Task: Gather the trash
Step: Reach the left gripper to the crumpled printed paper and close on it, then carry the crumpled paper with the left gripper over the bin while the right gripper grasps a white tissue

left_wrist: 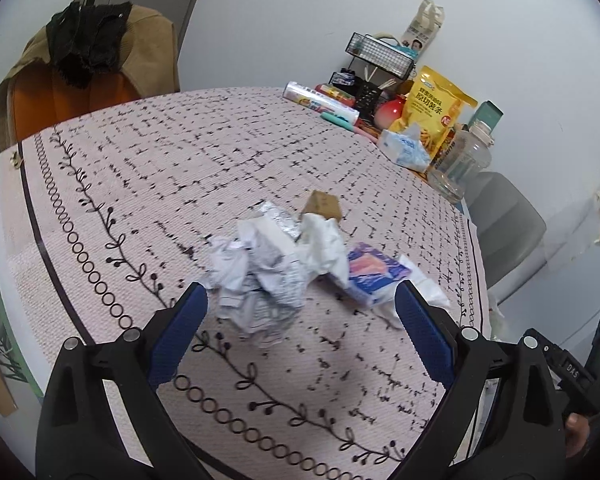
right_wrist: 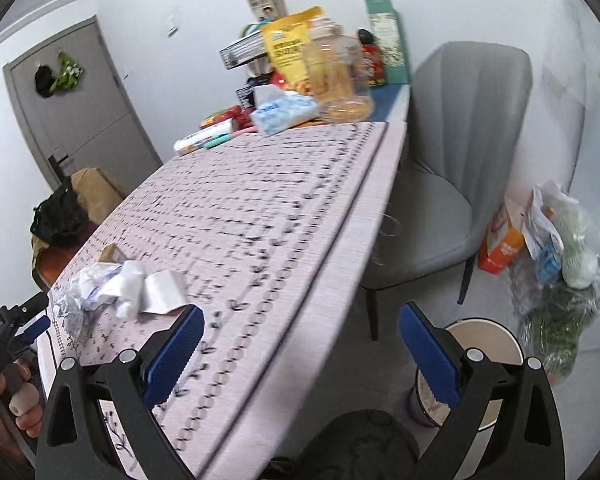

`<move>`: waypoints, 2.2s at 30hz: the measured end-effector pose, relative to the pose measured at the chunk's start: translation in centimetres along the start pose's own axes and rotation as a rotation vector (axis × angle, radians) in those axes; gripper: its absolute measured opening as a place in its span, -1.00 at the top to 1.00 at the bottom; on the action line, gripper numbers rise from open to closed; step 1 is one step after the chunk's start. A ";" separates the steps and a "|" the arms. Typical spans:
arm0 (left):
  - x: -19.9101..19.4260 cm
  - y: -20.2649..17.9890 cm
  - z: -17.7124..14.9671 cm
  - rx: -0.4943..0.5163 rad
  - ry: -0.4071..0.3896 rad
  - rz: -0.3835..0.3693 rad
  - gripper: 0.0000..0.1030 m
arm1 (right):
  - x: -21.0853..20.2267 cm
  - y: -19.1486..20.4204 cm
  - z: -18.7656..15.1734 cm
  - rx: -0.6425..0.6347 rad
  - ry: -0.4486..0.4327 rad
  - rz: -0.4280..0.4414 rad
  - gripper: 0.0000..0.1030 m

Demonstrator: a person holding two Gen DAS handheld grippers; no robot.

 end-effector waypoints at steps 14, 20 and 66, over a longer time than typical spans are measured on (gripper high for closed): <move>1.8 1.7 0.0 -0.015 0.032 0.017 -0.76 | 1.1 8.2 -0.5 -0.125 0.054 0.191 -0.85; 3.0 2.2 0.8 -0.041 0.032 0.016 -0.47 | 1.7 10.3 -0.5 -0.159 0.063 0.229 -0.85; 0.0 -11.2 2.6 0.137 0.007 -0.158 0.41 | -1.9 7.7 2.4 -0.120 0.002 0.376 0.81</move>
Point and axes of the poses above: each gripper's, at about its wrist camera, not at the fingertips, and x roughly the way its jaws point, y to its left, z to its top, the point moved 5 cm from there along x, roughly the way its jaws point
